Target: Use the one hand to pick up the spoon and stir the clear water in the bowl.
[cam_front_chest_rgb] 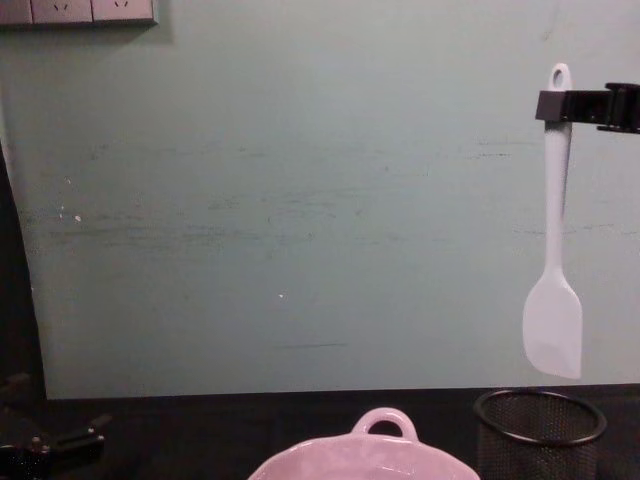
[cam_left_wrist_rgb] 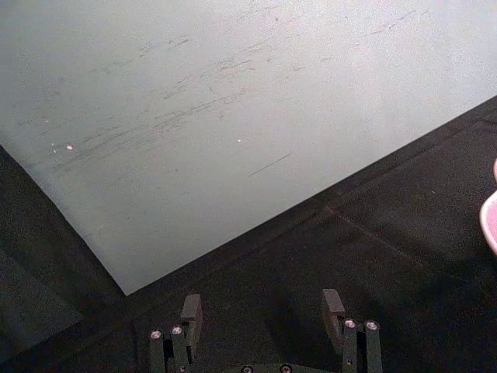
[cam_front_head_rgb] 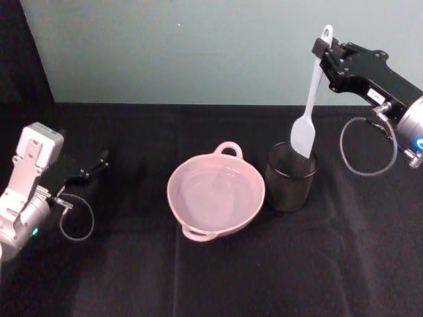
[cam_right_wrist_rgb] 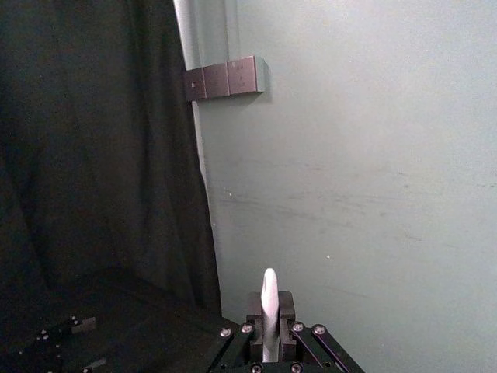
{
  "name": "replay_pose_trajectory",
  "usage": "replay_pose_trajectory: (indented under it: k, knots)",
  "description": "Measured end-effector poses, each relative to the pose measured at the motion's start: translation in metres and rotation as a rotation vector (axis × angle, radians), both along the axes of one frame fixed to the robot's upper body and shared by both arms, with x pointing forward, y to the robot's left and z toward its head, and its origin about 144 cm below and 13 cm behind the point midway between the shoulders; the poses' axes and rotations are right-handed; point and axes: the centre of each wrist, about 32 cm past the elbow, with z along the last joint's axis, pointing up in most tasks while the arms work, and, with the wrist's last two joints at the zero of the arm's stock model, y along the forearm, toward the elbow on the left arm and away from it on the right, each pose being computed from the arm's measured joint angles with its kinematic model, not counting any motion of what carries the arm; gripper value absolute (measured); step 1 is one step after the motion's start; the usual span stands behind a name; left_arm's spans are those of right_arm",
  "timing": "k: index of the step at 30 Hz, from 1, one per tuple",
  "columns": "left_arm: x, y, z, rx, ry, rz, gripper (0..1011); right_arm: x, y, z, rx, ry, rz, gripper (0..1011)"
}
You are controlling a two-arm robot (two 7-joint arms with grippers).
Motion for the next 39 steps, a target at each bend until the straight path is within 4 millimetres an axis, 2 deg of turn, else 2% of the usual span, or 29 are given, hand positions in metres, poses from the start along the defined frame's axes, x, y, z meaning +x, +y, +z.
replay_pose_trajectory:
  k: [4, 9, 20, 26, 39]
  knots:
    - [0.000, 0.000, 0.000, 0.000, 0.000, 0.000, 1011, 0.002, 0.004, 0.002, -0.004, 0.000, 0.018, 124]
    - [0.000, 0.000, 0.000, 0.000, 0.000, 0.000, 1011, 0.007, 0.017, 0.005, -0.009, 0.004, 0.075, 125]
    - [0.000, 0.000, 0.000, 0.000, 0.000, 0.000, 1011, 0.019, 0.055, -0.002, -0.004, 0.023, 0.204, 124]
    - [0.000, 0.000, 0.000, 0.000, 0.000, 0.000, 1011, 0.028, 0.075, -0.014, -0.008, 0.027, 0.256, 124]
    - [0.000, 0.000, 0.000, 0.000, 0.000, 0.000, 1011, 0.044, 0.098, -0.044, -0.044, 0.034, 0.338, 124]
